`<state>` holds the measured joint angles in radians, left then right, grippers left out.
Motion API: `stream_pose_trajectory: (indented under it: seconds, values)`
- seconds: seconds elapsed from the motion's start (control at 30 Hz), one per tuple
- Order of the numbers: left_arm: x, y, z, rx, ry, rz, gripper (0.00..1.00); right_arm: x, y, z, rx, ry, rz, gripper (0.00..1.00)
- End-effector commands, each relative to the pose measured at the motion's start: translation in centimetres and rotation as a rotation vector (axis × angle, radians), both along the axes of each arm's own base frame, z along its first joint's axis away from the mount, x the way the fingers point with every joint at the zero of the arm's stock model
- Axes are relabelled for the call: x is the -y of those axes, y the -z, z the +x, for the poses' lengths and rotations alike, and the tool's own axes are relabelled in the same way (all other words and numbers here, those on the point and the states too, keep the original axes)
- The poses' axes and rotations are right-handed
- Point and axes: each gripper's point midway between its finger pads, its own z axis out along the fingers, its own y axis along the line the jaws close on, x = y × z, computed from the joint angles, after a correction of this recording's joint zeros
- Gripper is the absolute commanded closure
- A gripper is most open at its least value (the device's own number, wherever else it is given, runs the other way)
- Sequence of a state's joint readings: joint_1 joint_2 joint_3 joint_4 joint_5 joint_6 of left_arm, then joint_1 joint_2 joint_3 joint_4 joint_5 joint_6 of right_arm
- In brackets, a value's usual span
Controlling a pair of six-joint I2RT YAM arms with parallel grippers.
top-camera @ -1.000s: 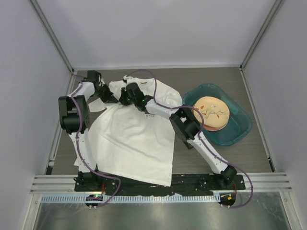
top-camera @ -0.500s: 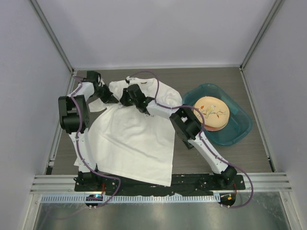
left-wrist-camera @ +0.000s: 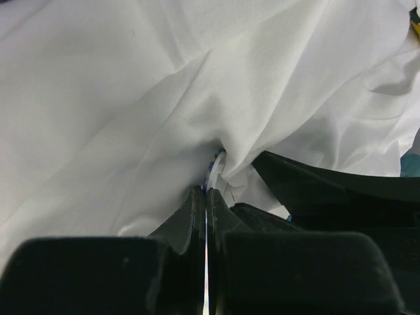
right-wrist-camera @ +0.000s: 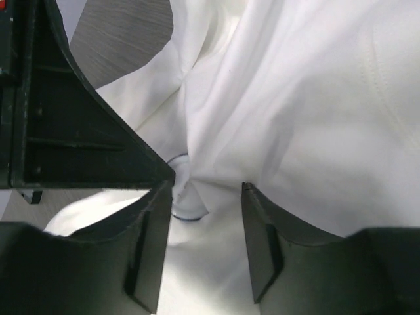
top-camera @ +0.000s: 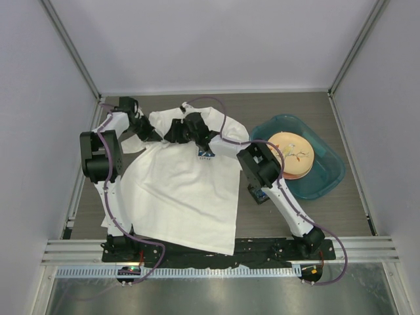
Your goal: Remove the brooch from the garment
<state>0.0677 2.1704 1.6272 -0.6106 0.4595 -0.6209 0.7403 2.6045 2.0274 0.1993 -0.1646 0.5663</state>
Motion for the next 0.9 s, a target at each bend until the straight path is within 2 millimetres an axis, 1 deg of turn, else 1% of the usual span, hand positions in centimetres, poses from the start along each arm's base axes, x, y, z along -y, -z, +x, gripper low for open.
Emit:
stream_pose_trajectory:
  seconds: [0.0,0.03,0.07,0.1,0.13,0.2,0.27,0.33,0.47,0.53,0.57,0.63,0.67,0.7,0.73,0.83,0.87]
  values:
    - [-1.1,-1.6,1.0,0.041,-0.025,0.078,1.0,0.9,-2.0,-1.5,-0.009,-0.078,0.043,0.45]
    - [-1.2,-1.3,0.8,0.021,-0.033,0.09,1.0,1.1,-1.5,-1.9,-0.002,-0.094,0.032,0.44]
    - [-1.1,-1.4,0.7,0.014,-0.036,0.086,1.0,1.0,-2.9,-1.9,0.042,-0.106,0.054,0.42]
    - [-1.1,-1.5,0.7,0.007,-0.044,0.078,1.0,1.0,-3.2,-2.2,0.061,-0.123,0.061,0.39]
    - [-0.8,-1.6,0.6,0.007,-0.045,0.061,1.0,1.3,-2.7,-2.6,0.082,-0.136,0.045,0.39]
    - [-0.6,-1.8,0.7,0.006,-0.053,0.048,1.0,1.3,-4.1,-2.5,0.15,-0.141,0.05,0.38]
    - [-0.5,-2.4,0.7,0.014,-0.057,0.043,1.0,1.6,-4.3,-2.0,0.207,-0.13,0.007,0.38]
    - [-0.5,-2.7,0.6,0.018,-0.062,0.041,1.0,1.5,-5.0,-1.5,0.247,-0.122,-0.014,0.39]
    - [-0.5,-3.2,0.6,0.026,-0.08,0.033,1.0,1.2,-5.3,-0.9,0.344,-0.136,-0.113,0.43]
    - [-0.3,-3.4,0.5,0.018,-0.09,0.02,1.0,0.7,-5.2,-1.4,0.382,-0.148,-0.155,0.48]
    - [-0.2,-3.2,0.5,0.011,-0.093,0.015,1.0,0.8,-5.3,-1.3,0.401,-0.134,-0.175,0.49]
    - [-0.1,-3.4,0.4,0.001,-0.107,-0.002,1.0,0.0,-5.4,-2.0,0.455,-0.163,-0.21,0.54]
    - [0.0,-3.2,0.3,-0.006,-0.11,-0.006,1.0,0.0,-5.4,-2.0,0.478,-0.156,-0.232,0.55]
    - [0.0,-3.4,0.3,-0.005,-0.115,-0.008,1.0,-0.6,-5.4,-2.7,0.514,-0.179,-0.258,0.56]
    - [0.0,-3.4,0.3,-0.007,-0.118,-0.007,1.0,-1.0,-5.4,-2.8,0.525,-0.183,-0.263,0.57]
    - [0.0,-3.5,0.1,-0.01,-0.126,-0.013,1.0,-1.4,-5.6,-2.7,0.571,-0.176,-0.296,0.57]
    - [0.1,-3.4,0.1,-0.015,-0.13,-0.012,1.0,-1.4,-5.3,-2.6,0.568,-0.175,-0.298,0.57]
